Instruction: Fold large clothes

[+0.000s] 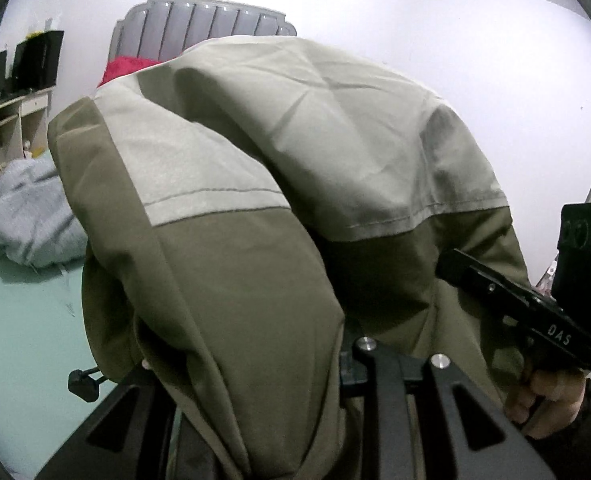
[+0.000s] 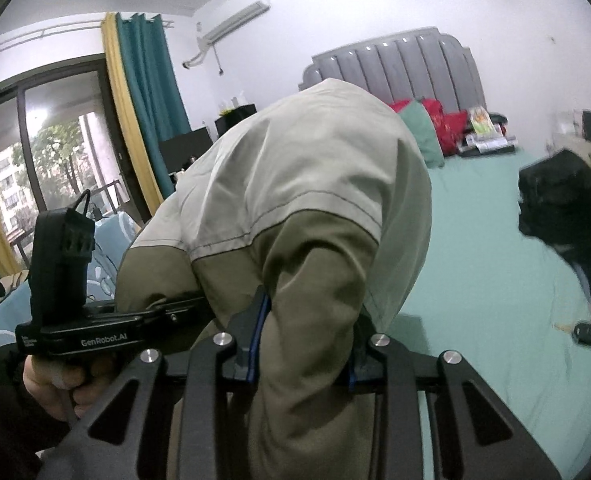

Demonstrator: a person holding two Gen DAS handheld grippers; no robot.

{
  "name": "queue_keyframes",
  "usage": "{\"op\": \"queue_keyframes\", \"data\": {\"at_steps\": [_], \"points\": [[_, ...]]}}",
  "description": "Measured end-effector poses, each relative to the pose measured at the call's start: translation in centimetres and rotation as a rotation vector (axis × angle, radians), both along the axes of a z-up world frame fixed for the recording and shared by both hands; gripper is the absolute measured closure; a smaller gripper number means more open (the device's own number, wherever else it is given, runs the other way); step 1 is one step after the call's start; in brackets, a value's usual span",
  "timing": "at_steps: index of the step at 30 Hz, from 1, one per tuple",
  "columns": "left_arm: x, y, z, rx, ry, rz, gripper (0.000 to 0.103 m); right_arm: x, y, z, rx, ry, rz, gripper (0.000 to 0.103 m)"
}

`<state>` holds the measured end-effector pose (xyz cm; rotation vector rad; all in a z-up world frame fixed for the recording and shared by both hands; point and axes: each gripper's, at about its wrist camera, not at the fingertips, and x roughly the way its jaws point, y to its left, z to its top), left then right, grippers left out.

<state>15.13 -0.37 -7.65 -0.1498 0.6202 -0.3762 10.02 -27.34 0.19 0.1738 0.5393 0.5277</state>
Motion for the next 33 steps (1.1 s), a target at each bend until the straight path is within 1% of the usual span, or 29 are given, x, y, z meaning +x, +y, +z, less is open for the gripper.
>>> {"op": "queue_keyframes", "data": {"at_steps": [1, 2, 8, 9, 12, 13, 15, 16, 22, 29, 33], "points": [[-0.3, 0.4, 0.4, 0.0, -0.011, 0.005, 0.079, 0.1, 0.5, 0.6, -0.003, -0.011, 0.006, 0.075], [-0.2, -0.2, 0.5, -0.002, -0.022, 0.011, 0.079, 0.1, 1.1, 1.0, -0.004, -0.019, 0.01, 0.075], [-2.0, 4.1, 1.8, -0.013, -0.063, 0.049, 0.079, 0.8, 5.0, 2.9, -0.01, -0.063, 0.058, 0.075], [-3.3, 4.0, 1.9, -0.012, -0.067, 0.054, 0.079, 1.0, 5.5, 3.0, -0.01, -0.067, 0.066, 0.075], [-5.4, 6.1, 2.4, -0.004, -0.084, 0.078, 0.079, 1.4, 8.2, 3.4, -0.005, -0.071, 0.095, 0.075], [-6.0, 5.1, 2.6, -0.002, -0.088, 0.084, 0.079, 1.5, 8.5, 3.5, -0.004, -0.075, 0.104, 0.075], [-7.1, 7.0, 2.6, 0.001, -0.097, 0.105, 0.079, 1.1, 9.5, 3.7, -0.002, -0.082, 0.125, 0.075], [-7.3, 7.0, 2.7, 0.003, -0.098, 0.113, 0.079, 1.1, 9.8, 3.8, -0.001, -0.082, 0.133, 0.075], [-9.3, 12.2, 1.8, 0.008, -0.087, 0.182, 0.079, 2.9, 11.7, 3.0, 0.005, -0.07, 0.186, 0.075], [-10.2, 17.5, 1.2, 0.039, -0.071, 0.247, 0.079, 5.2, 19.1, 1.1, 0.059, -0.036, 0.244, 0.075], [-10.1, 21.7, 0.3, 0.064, -0.049, 0.284, 0.079, 7.4, 23.2, -0.5, 0.093, 0.0, 0.262, 0.075]]}}
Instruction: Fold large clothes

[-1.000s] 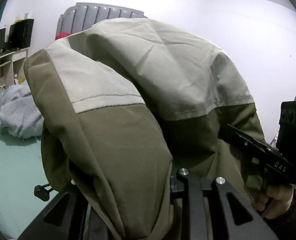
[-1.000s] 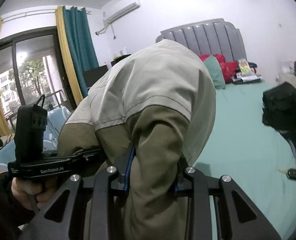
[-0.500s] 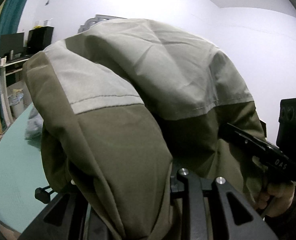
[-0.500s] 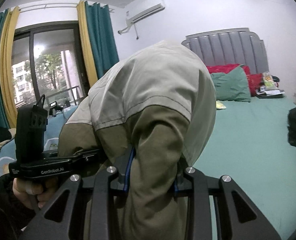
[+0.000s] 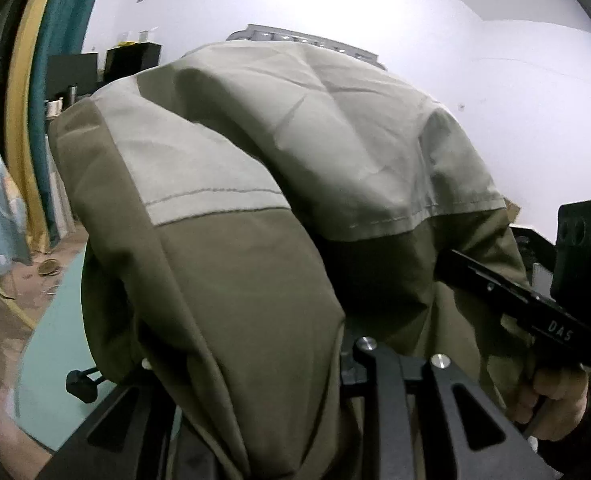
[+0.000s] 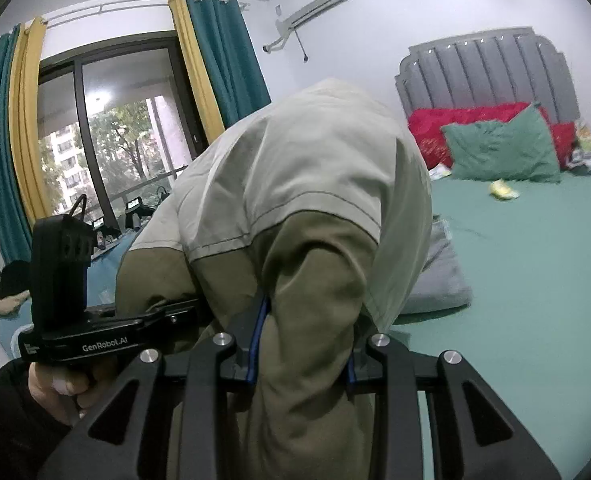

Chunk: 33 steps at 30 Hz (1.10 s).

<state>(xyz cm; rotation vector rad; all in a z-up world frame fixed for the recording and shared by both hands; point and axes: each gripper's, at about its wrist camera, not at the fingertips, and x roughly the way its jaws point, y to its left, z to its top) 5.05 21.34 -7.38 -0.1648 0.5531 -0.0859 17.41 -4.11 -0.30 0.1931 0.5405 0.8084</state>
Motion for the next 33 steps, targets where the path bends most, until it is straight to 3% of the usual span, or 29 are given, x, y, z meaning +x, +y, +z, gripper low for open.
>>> {"op": "queue_keyframes", "data": {"at_steps": [8, 14, 18, 22, 24, 26, 31, 33], "points": [[1.1, 6.6, -2.7, 0.042, 0.066, 0.07, 0.079, 2.9, 9.9, -4.1, 0.026, 0.1, 0.005, 0.075], [4.9, 10.9, -6.4, 0.104, 0.193, 0.104, 0.077, 5.2, 16.0, -9.1, -0.005, 0.221, -0.005, 0.074], [6.5, 13.9, -11.4, -0.022, 0.3, 0.113, 0.069, 6.7, 18.5, -12.7, -0.053, 0.29, -0.003, 0.072], [8.2, 15.9, -14.1, -0.092, 0.326, 0.096, 0.068, 7.2, 18.7, -14.2, -0.044, 0.324, 0.013, 0.07], [8.1, 16.1, -13.6, -0.105, 0.306, 0.083, 0.071, 7.1, 18.8, -13.0, 0.011, 0.345, 0.073, 0.078], [6.8, 16.5, -12.5, -0.119, 0.266, 0.075, 0.074, 6.7, 19.8, -10.8, 0.038, 0.308, 0.116, 0.081], [4.1, 20.6, -6.1, -0.092, 0.154, 0.14, 0.074, 5.1, 23.6, -4.4, 0.138, 0.219, 0.251, 0.082], [1.4, 21.8, -2.3, -0.063, 0.087, 0.191, 0.074, 4.7, 25.0, -2.4, 0.192, 0.196, 0.301, 0.082]]}}
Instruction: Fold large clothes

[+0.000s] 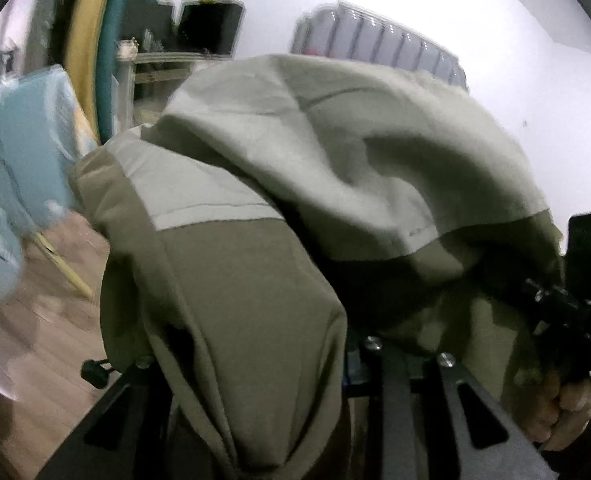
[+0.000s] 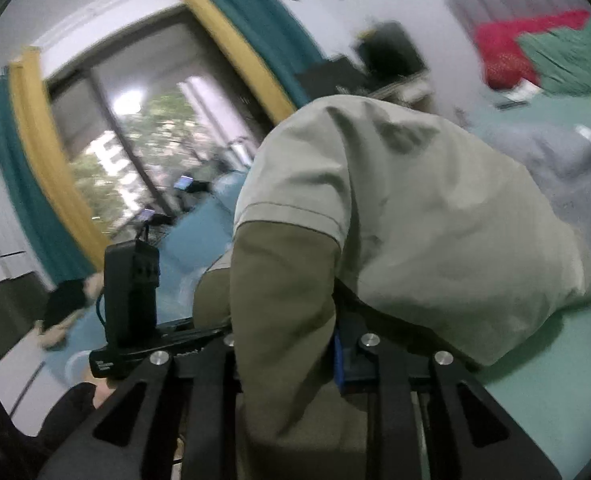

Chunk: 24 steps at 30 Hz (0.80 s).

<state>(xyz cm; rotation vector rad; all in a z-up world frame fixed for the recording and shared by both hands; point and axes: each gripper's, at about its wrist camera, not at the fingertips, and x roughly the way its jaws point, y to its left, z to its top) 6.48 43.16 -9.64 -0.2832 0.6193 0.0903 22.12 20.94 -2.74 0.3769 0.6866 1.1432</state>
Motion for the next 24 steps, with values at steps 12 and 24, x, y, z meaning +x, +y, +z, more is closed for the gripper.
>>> {"op": "queue_keyframes", "data": {"at_steps": [12, 24], "points": [[5.7, -3.9, -3.7, -0.038, 0.236, -0.171, 0.071, 3.2, -7.4, -9.9, 0.019, 0.408, -0.167, 0.083], [10.3, -5.1, -11.2, 0.039, 0.385, 0.001, 0.034, 4.7, -8.4, -14.5, -0.301, 0.321, -0.189, 0.054]]}}
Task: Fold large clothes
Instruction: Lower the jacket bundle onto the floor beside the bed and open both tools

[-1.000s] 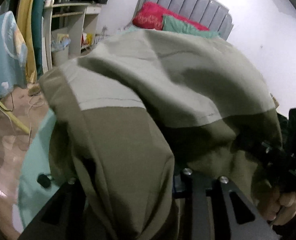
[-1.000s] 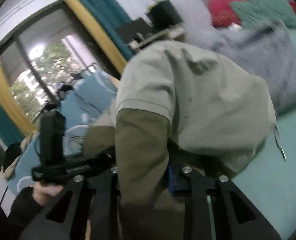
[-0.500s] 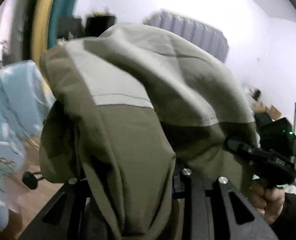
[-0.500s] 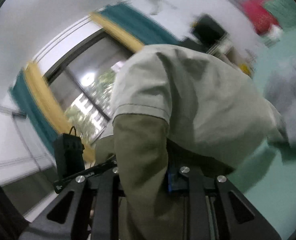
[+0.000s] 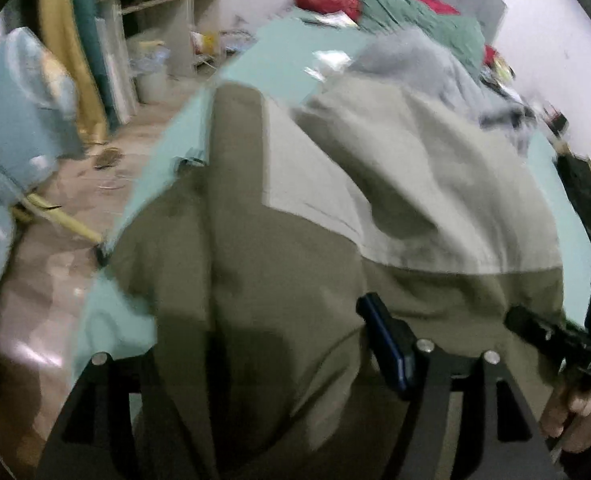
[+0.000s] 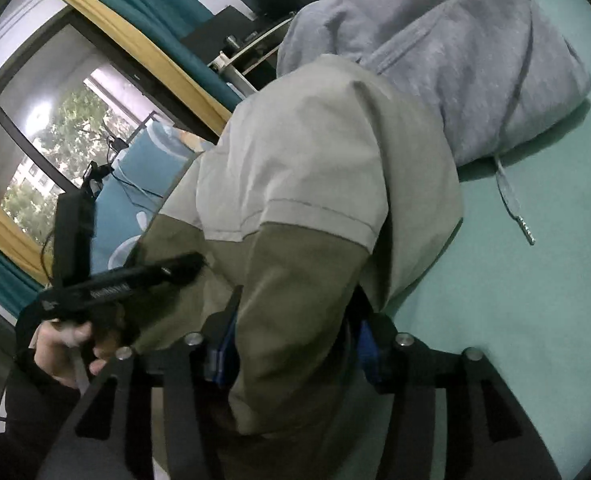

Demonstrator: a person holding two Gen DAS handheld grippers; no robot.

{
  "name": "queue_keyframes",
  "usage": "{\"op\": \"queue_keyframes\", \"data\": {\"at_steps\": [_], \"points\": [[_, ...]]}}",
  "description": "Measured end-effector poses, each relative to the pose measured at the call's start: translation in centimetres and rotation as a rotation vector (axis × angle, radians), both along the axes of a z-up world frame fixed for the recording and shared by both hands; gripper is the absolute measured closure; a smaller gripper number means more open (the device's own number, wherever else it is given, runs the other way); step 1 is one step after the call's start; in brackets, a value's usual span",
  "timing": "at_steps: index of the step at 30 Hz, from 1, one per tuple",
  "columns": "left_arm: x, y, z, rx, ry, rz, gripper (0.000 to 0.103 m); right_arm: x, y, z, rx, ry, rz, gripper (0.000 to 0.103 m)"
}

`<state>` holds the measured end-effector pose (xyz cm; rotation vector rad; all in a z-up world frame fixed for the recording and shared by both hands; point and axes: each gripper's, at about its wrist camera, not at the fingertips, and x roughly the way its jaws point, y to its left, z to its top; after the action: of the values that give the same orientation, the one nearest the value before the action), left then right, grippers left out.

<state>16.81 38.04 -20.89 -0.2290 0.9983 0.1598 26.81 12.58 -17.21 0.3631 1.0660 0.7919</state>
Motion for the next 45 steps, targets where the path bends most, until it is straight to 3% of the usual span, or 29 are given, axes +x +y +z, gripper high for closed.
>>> {"op": "queue_keyframes", "data": {"at_steps": [2, 5, 7, 9, 11, 13, 21, 33, 45], "points": [[-1.4, 0.5, 1.4, 0.02, -0.048, 0.046, 0.034, -0.6, -0.7, 1.1, -0.029, -0.05, -0.007, 0.048], [-1.4, 1.2, 0.7, 0.134, 0.03, 0.073, 0.031, -1.9, -1.1, 1.8, -0.113, -0.106, 0.026, 0.034], [-2.1, 1.9, -0.6, 0.112, 0.07, 0.119, 0.031, -1.9, -1.1, 2.0, -0.139, -0.107, 0.053, 0.028], [-2.9, 1.7, 0.2, 0.146, 0.055, 0.157, 0.031, -2.5, -1.5, 2.2, -0.16, -0.103, 0.052, 0.023], [-4.0, 1.3, 1.5, 0.2, 0.027, 0.211, 0.031, -2.7, -1.5, 2.8, -0.183, -0.112, 0.059, 0.022], [-5.2, 0.8, 3.0, 0.195, -0.023, 0.238, 0.031, -3.5, -3.5, 2.7, -0.196, -0.109, 0.065, 0.022], [-8.3, -5.7, 7.2, 0.202, -0.099, 0.15, 0.024, -6.9, -7.8, 3.7, -0.208, -0.077, 0.056, 0.021], [-11.5, -15.2, 8.0, 0.097, -0.186, 0.142, 0.018, -10.8, -16.6, 6.7, -0.219, -0.077, -0.003, 0.021], [-12.3, -23.0, 8.9, 0.072, -0.243, 0.063, 0.013, -13.6, -25.8, 8.7, -0.24, -0.078, -0.119, 0.02]]}}
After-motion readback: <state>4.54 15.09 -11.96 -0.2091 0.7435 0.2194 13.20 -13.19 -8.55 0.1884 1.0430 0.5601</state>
